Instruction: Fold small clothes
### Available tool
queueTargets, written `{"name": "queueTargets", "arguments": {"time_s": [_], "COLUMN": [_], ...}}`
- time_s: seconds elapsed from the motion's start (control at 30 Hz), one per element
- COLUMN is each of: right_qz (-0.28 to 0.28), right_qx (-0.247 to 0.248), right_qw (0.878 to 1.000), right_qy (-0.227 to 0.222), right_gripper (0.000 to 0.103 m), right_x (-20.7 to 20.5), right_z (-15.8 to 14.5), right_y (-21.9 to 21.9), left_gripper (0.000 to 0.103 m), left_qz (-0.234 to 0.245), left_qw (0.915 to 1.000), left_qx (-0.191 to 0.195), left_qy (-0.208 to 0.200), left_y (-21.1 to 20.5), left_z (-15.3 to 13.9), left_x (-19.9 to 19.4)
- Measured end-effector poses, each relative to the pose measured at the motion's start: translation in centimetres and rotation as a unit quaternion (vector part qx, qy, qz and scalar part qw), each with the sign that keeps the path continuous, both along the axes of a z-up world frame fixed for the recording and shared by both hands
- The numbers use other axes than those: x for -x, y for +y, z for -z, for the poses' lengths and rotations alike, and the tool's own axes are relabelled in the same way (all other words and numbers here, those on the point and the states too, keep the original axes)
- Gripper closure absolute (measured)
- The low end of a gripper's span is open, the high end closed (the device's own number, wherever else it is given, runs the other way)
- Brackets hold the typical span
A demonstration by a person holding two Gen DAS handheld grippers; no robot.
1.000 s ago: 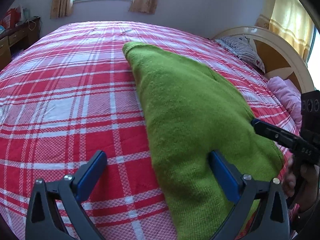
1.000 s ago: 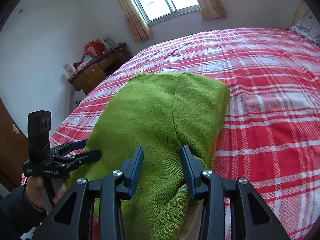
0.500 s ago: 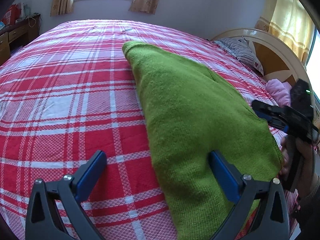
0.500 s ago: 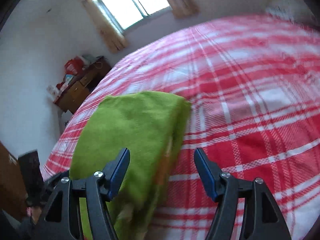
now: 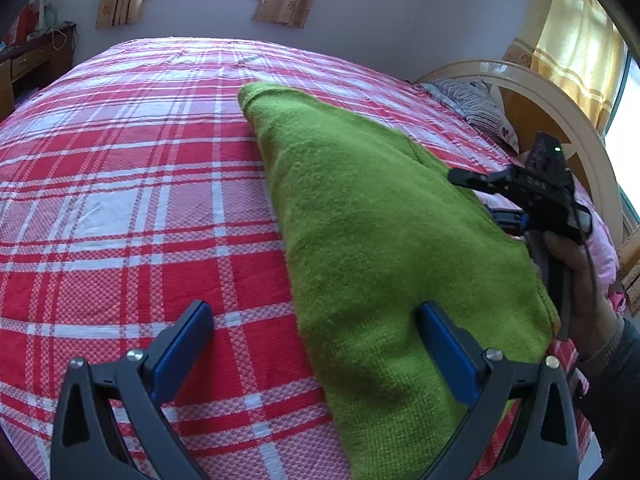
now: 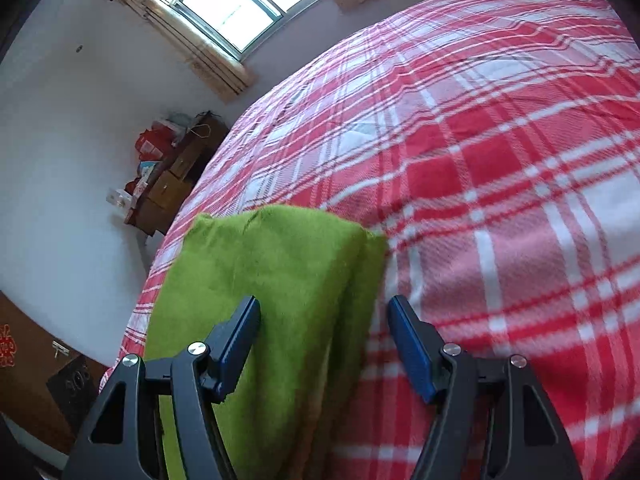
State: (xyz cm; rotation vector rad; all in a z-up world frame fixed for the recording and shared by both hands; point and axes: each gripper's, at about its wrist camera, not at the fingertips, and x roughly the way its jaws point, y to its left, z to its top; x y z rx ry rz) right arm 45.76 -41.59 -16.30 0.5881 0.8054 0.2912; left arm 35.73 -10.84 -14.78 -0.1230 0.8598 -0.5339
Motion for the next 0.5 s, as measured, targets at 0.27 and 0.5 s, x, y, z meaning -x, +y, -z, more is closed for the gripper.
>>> {"name": "queueTargets", "arguments": {"time_s": [0.27, 0.5], "right_qz": [-0.026, -0.041], "right_qx": [-0.033, -0.056], "right_qw": [0.999, 0.998], "right_qy": [-0.015, -0.001], "right_gripper": [0.036, 0.067], "right_x": [-1.0, -1.2], "right_z": [0.5, 1.5], "right_y": [0.2, 0.4], "left_gripper": [0.001, 0.010], "left_qz": [0.019, 0.030], "left_qw": [0.9992, 0.9985], "left_qx": [0.034, 0.046], "left_qy": [0.005, 0.008], "left_y": [0.4, 0.5], "left_z": [-0.1, 0.0], "left_x": [0.0, -0.1]}}
